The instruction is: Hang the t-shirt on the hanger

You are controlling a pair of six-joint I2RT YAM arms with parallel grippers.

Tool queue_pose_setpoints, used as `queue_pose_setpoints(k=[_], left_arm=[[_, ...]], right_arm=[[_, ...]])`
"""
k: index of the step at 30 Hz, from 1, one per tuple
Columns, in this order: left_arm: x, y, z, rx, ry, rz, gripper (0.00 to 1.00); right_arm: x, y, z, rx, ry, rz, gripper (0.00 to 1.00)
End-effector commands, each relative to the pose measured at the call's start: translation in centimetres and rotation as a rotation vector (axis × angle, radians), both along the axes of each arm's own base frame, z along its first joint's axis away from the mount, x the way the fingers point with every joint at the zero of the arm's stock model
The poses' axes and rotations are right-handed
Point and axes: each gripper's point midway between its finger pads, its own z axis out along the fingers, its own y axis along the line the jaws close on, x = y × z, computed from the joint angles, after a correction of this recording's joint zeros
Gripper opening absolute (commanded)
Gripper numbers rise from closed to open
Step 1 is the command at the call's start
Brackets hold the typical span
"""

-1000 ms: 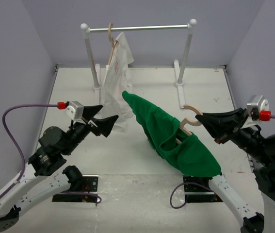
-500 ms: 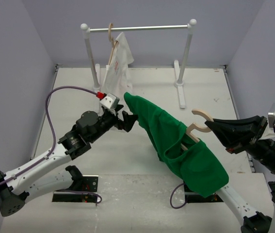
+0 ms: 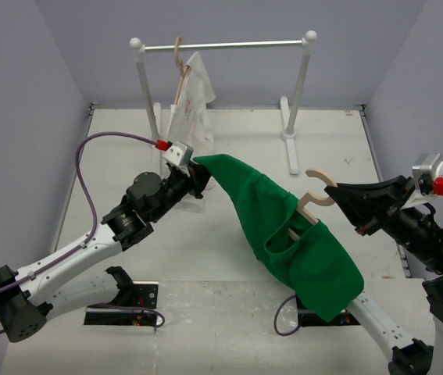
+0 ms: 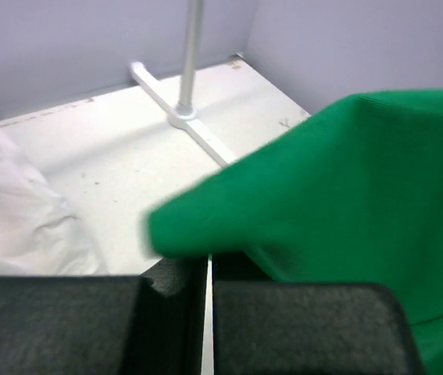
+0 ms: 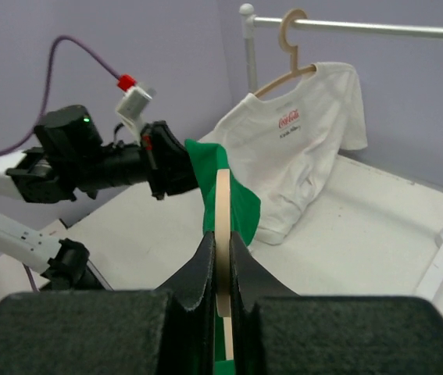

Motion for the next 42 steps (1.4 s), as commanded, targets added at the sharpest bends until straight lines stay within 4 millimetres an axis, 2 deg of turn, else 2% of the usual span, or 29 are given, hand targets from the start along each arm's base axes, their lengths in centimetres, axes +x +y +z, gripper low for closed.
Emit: queue_pose_setpoints(k=[1,5,7,11,15,19,21,23,26,28,30,31,32,33,34,35,36,37,39,40,41,42], left_arm=[[2.3,6.7,3.0,-0.156,0.031,0.362,0.0],[3.0,10.4,2.7,-0.19,0.086,0.531,0.0],[3.1,12.0,1.6,-0.168,0.126,0.601,0.0],[3.5,13.4,0.1,-0.184,0.177,0.659,0.0],[3.9,14.1,-3.2,-0.167,0.248,0.687,0.0],[4.3,12.6,-4.8,-0.162,0.282,0.624,0.0],[4.6,10.8,-5.8,-0.143,0.316,0.559,0.0],[4.9,9.0,-5.9,-0.137,0.329,0.479,0.0],[4.9,6.3,-6.5,-0.102,0.362,0.354,0.0],[4.6,4.5,-7.8,-0.064,0.393,0.263,0.0],[3.9,2.6,-7.6,-0.055,0.392,0.142,0.03],[3.2,1.9,-7.4,-0.045,0.384,0.086,0.32],[2.5,1.7,-6.3,-0.049,0.355,0.046,0.65],[1.9,1.8,-4.8,-0.06,0.306,0.022,0.87],[1.3,1.9,-2.8,-0.079,0.244,-0.005,0.98],[0.6,2.2,-0.4,-0.106,0.171,-0.027,1.0],[-0.7,2.6,2.8,-0.127,0.069,-0.066,1.0],[-1.8,2.6,5.4,-0.143,-0.008,-0.117,1.0],[-3.6,1.8,8.2,-0.154,-0.098,-0.229,1.0],[-6.8,-0.1,10.6,-0.138,-0.19,-0.451,1.0],[-8.4,-1.1,11.1,-0.132,-0.214,-0.573,1.0],[-10.5,-1.7,11.2,-0.125,-0.239,-0.704,1.0]], right_arm=[[2.6,-1.2,-0.7,-0.012,0.02,-0.122,0.0],[2.8,-2.1,-0.6,-0.011,0.021,-0.173,0.0],[3.0,-2.6,-0.5,-0.011,0.024,-0.207,0.0],[3.0,-3.9,0.2,-0.003,0.01,-0.276,0.0],[1.3,-5.3,3.0,0.051,-0.062,-0.325,0.0],[-0.1,-5.5,5.2,0.076,-0.116,-0.304,0.0],[-0.7,-5.4,6.3,0.081,-0.142,-0.292,0.0],[-0.7,-5.1,6.5,0.074,-0.142,-0.273,0.0],[-0.2,-5.0,6.2,0.066,-0.128,-0.277,0.0],[0.4,-4.9,5.5,0.053,-0.109,-0.281,0.0],[1.4,-4.4,4.1,0.013,-0.084,-0.273,0.0],[2.0,-3.8,3.1,-0.017,-0.064,-0.249,0.0],[2.8,-3.1,1.8,-0.051,-0.039,-0.221,0.0],[3.1,-2.5,0.9,-0.078,-0.027,-0.192,0.0],[3.2,-1.8,0.2,-0.093,-0.017,-0.152,0.0],[3.7,-0.9,-1.4,-0.114,0.014,-0.106,0.0],[3.8,0.1,-2.3,-0.12,0.015,-0.052,0.0],[3.5,0.6,-2.2,-0.112,-0.008,-0.015,0.0],[3.6,1.5,-3.0,-0.114,-0.011,0.035,0.0],[3.3,2.6,-3.2,-0.114,-0.039,0.11,0.0],[3.5,3.1,-4.0,-0.116,-0.029,0.14,0.0],[3.5,3.3,-3.6,-0.109,-0.045,0.15,0.0]])
